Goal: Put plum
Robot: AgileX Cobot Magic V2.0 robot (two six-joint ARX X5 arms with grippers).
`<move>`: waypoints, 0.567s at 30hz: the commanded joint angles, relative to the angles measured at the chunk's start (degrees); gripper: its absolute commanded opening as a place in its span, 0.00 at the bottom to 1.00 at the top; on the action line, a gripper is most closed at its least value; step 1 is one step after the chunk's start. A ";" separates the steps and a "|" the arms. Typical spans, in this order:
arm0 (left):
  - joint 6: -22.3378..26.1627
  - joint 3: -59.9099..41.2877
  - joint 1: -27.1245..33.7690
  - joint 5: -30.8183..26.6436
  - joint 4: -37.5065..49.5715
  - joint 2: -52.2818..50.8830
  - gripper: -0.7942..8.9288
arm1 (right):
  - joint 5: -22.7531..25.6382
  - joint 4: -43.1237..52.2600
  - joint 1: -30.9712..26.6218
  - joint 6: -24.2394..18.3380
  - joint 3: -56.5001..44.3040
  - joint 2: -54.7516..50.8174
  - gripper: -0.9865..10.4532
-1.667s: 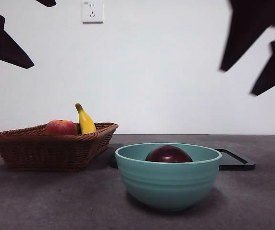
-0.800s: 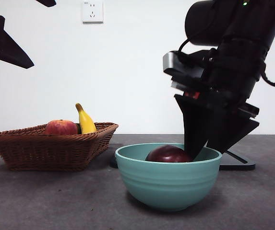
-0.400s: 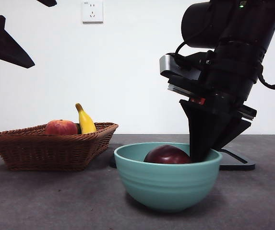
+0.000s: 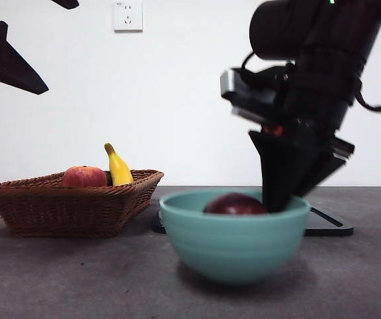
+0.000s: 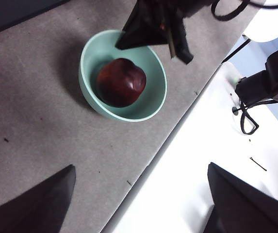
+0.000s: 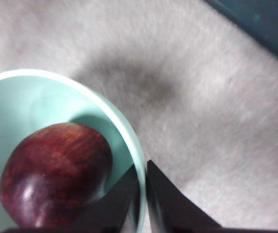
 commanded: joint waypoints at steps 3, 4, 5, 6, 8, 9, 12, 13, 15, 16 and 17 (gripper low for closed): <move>0.33 0.46 -0.46 0.28 1.36 0.24 0.53 | -0.11 -1.11 -1.31 0.72 6.56 0.44 0.10; 0.33 0.46 -0.46 0.28 1.57 0.24 0.53 | -0.09 -1.25 -1.90 0.74 7.63 0.44 0.10; 0.33 0.46 -0.46 0.28 1.73 0.24 0.53 | -0.09 -1.44 -2.51 0.83 8.55 0.46 0.10; 0.33 0.46 -0.46 0.28 1.86 0.24 0.53 | -0.09 -1.49 -3.39 0.87 9.62 0.50 0.10; 0.35 0.46 -0.46 0.28 1.84 0.24 0.53 | -0.09 -1.46 -4.87 0.90 11.41 0.70 0.10; 0.33 0.46 -0.46 0.28 1.84 0.24 0.53 | -0.09 -1.49 -5.84 0.87 12.66 1.09 0.10; 0.33 0.46 -0.46 0.28 1.84 0.24 0.53 | -0.09 -2.12 -8.66 0.85 16.37 2.99 0.10; 0.33 0.46 -0.46 0.28 1.84 0.24 0.53 | -0.09 -2.64 -9.70 0.81 17.94 4.07 0.10; 0.33 0.46 -0.46 0.28 1.81 0.24 0.53 | -0.09 -3.17 -11.41 0.63 20.57 6.23 0.10; 0.33 0.46 -0.46 0.28 1.79 0.24 0.53 | -0.07 -3.34 -12.28 0.63 22.03 7.61 0.10; 0.33 0.46 -0.46 0.28 1.79 0.24 0.53 | -0.09 -3.54 -13.00 0.63 23.12 8.66 0.10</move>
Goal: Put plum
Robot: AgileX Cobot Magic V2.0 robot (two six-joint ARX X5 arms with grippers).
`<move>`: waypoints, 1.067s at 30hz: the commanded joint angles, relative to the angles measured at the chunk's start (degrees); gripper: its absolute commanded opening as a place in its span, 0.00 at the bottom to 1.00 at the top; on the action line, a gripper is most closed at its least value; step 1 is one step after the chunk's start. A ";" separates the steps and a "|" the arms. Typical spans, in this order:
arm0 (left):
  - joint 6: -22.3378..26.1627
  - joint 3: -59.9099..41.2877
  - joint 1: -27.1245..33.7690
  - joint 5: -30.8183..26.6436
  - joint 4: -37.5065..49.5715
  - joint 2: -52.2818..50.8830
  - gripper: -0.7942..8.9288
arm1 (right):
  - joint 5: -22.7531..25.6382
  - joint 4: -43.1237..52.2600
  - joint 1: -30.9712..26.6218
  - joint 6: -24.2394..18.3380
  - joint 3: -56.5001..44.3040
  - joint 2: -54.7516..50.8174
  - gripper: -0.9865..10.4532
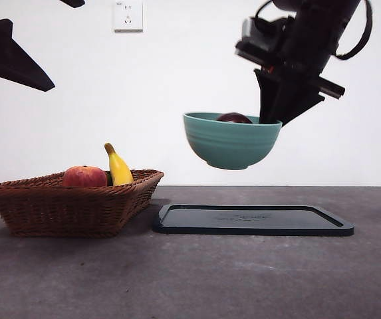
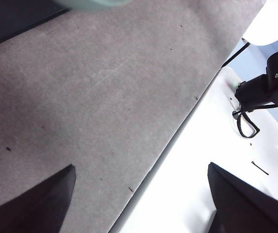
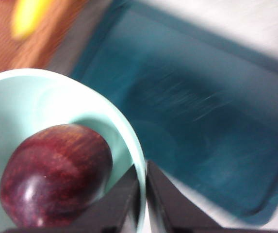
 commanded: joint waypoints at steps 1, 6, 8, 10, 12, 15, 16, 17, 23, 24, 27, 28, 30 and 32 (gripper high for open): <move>0.33 0.46 -0.37 0.28 0.22 0.24 0.53 | -0.04 -0.39 -1.79 0.59 4.15 4.66 0.10; 0.33 0.46 -0.37 0.28 0.22 0.24 0.53 | -0.07 -0.35 -4.72 0.61 8.72 10.43 0.10; 0.33 0.46 -0.37 0.28 0.20 0.24 0.53 | -0.09 -0.48 -5.51 0.59 10.21 12.57 0.10; 0.33 0.46 -0.37 0.28 0.20 0.24 0.53 | -0.11 -0.35 -6.08 0.59 11.10 14.34 0.10; 0.33 0.46 -0.37 0.28 0.15 0.24 0.53 | -0.15 -0.33 -6.38 0.61 11.72 16.00 0.10; 0.33 0.46 -0.37 0.28 0.13 0.24 0.53 | -0.13 0.20 -6.40 0.59 12.11 18.14 0.10; 0.33 0.46 -0.37 0.28 0.13 0.24 0.53 | -0.13 0.59 -6.40 0.61 12.11 18.82 0.10; 0.33 0.46 -0.37 0.28 0.13 0.24 0.53 | -0.13 0.81 -6.40 0.61 12.13 19.47 0.10; 0.31 0.46 -0.37 0.28 -0.02 0.24 0.53 | -0.11 0.63 -6.40 0.59 12.15 21.53 0.10; 0.31 0.46 -0.37 0.28 -0.04 0.24 0.53 | -0.11 0.72 -6.40 0.59 12.15 21.53 0.10; 0.31 0.46 -0.37 0.28 0.02 0.24 0.53 | -0.15 0.55 -6.40 0.61 12.22 21.51 0.10; 0.31 0.46 -0.37 0.28 0.02 0.24 0.53 | -0.13 0.31 -6.40 0.59 12.22 21.51 0.10; 0.31 0.46 -0.37 0.28 0.00 0.24 0.53 | -0.13 0.09 -6.40 0.61 12.22 21.49 0.14; 0.31 0.46 -0.37 0.28 0.02 0.24 0.53 | -0.13 0.07 -6.38 0.70 12.35 21.33 0.21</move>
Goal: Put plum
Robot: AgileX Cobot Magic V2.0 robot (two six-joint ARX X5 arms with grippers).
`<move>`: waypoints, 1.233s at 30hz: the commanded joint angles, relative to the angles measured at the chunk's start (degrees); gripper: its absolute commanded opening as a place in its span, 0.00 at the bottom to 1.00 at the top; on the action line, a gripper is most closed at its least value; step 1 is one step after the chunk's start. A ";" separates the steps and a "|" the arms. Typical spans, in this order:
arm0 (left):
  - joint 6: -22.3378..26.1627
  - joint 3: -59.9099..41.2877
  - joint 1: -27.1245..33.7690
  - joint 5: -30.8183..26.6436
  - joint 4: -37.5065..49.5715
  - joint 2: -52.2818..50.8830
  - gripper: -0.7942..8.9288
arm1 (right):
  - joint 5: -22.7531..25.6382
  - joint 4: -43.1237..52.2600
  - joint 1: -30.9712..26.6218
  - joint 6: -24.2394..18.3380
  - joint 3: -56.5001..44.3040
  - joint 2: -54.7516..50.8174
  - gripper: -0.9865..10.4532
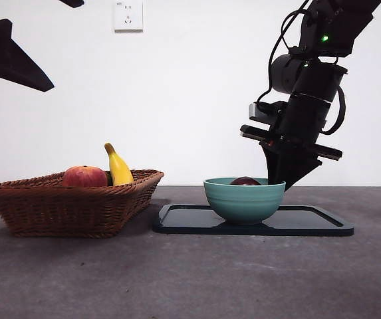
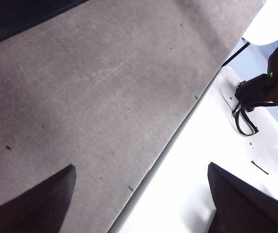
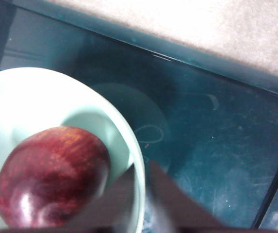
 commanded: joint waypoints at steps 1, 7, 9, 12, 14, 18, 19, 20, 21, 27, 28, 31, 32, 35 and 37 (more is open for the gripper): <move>0.31 0.46 -0.35 0.26 0.22 0.26 0.53 | -0.02 -0.07 0.24 0.83 1.75 0.76 0.23; 0.28 0.46 -0.35 0.26 0.22 0.26 0.53 | 0.52 -3.32 0.13 0.77 5.09 -2.03 0.24; 0.31 0.46 -0.35 0.26 0.31 0.26 0.53 | 0.46 -4.59 0.04 0.63 6.19 -3.91 0.24; 0.28 0.46 -0.35 0.26 0.48 0.26 0.53 | 0.31 -6.80 0.04 0.00 7.30 -7.93 0.24; 0.28 0.46 -0.35 0.26 0.48 0.26 0.53 | -0.66 -8.44 0.07 -0.83 7.41 -11.47 0.24; 0.31 0.46 -0.35 0.26 0.48 0.26 0.53 | -1.38 -10.82 0.07 -0.85 7.30 -18.75 0.24; 0.31 0.46 -0.35 0.26 0.48 0.26 0.53 | -1.36 -11.52 0.07 -0.87 7.17 -20.90 0.24; 0.31 0.46 -0.35 0.26 0.46 0.26 0.53 | -1.53 -12.11 0.07 -0.87 6.86 -23.04 0.24; 0.31 0.46 -0.35 0.26 0.46 0.26 0.53 | -1.51 -12.57 0.07 -0.90 6.34 -25.14 0.24; 0.31 0.46 -0.35 0.26 0.46 0.26 0.53 | -1.77 -12.92 0.39 -0.94 -1.60 -38.42 0.24; 0.31 0.46 -0.35 0.26 0.46 0.26 0.53 | -1.99 -12.61 0.39 -0.94 -3.93 -41.03 0.24; 0.31 0.46 -0.35 0.26 0.48 0.26 0.53 | -5.01 -11.32 0.44 -0.94 -10.75 -47.89 0.24; 0.31 0.46 -0.35 0.26 0.48 0.26 0.53 | -6.27 -10.75 0.44 -0.94 -12.96 -50.03 0.24; 0.31 0.46 -0.35 0.26 0.52 0.26 0.53 | -8.70 -9.42 0.57 -1.16 -19.08 -55.71 0.24; 0.31 0.46 -0.35 0.26 0.57 0.26 0.53 | -9.07 -9.25 1.03 -1.16 -22.56 -58.75 0.24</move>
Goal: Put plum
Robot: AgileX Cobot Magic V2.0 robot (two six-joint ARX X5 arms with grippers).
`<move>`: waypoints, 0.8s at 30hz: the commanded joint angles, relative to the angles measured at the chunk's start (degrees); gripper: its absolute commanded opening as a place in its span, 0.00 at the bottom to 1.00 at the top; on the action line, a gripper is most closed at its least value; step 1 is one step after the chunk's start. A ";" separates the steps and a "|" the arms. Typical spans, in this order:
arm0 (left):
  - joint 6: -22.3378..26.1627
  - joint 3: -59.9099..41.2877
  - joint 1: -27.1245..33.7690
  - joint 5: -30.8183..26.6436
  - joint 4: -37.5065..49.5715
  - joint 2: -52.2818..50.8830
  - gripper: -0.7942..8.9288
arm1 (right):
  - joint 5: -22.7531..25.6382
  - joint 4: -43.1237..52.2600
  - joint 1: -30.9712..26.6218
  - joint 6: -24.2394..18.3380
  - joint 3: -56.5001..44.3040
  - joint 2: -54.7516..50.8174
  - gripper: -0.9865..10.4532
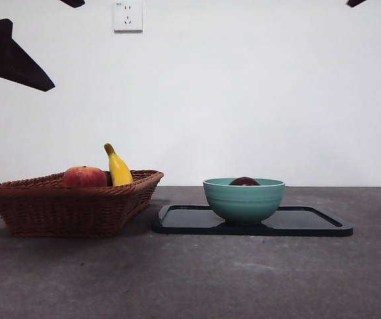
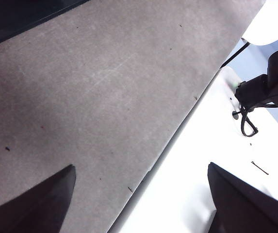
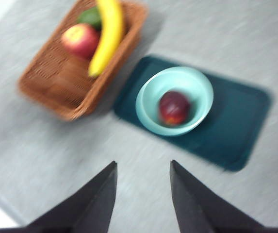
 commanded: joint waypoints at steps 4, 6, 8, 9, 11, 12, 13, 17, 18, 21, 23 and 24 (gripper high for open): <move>0.31 0.46 -0.35 0.26 0.35 0.26 0.53 | -0.83 0.81 1.95 -0.94 -9.09 -7.28 0.24; 0.28 0.46 -0.35 0.26 0.37 0.26 0.53 | -1.99 0.81 2.64 -1.31 -12.13 -9.31 0.24; 0.28 0.46 -0.35 0.26 0.35 0.26 0.53 | -3.37 0.85 3.28 -1.33 -14.88 -11.10 0.24; 0.28 0.46 -0.35 0.26 0.33 0.26 0.53 | -3.85 0.85 3.58 -1.33 -16.26 -11.98 0.24; 0.26 0.46 -0.35 0.26 0.31 0.26 0.53 | -4.13 0.90 4.17 -1.36 -18.58 -13.55 0.24; 0.28 0.46 -0.35 0.26 0.31 0.26 0.53 | -4.13 0.96 4.48 -1.40 -19.63 -14.29 0.24; 0.28 0.46 -0.35 0.26 0.31 0.26 0.53 | -4.17 1.01 4.70 -1.55 -20.52 -14.97 0.24; 0.28 0.46 -0.35 0.26 0.35 0.26 0.53 | -4.20 1.01 4.85 -1.53 -22.01 -16.33 0.24; 0.28 0.46 -0.35 0.26 0.33 0.26 0.53 | -4.35 1.03 4.85 -1.53 -21.99 -16.33 0.24; 0.28 0.46 -0.35 0.26 0.31 0.26 0.53 | -5.79 1.03 4.85 -1.53 -21.99 -16.31 0.24; 0.28 0.46 -0.35 0.26 0.31 0.26 0.53 | -6.51 1.03 4.85 -1.53 -21.99 -16.20 0.24; 0.28 0.46 -0.35 0.26 0.31 0.26 0.53 | -6.51 1.03 4.85 -1.53 -22.01 -16.20 0.24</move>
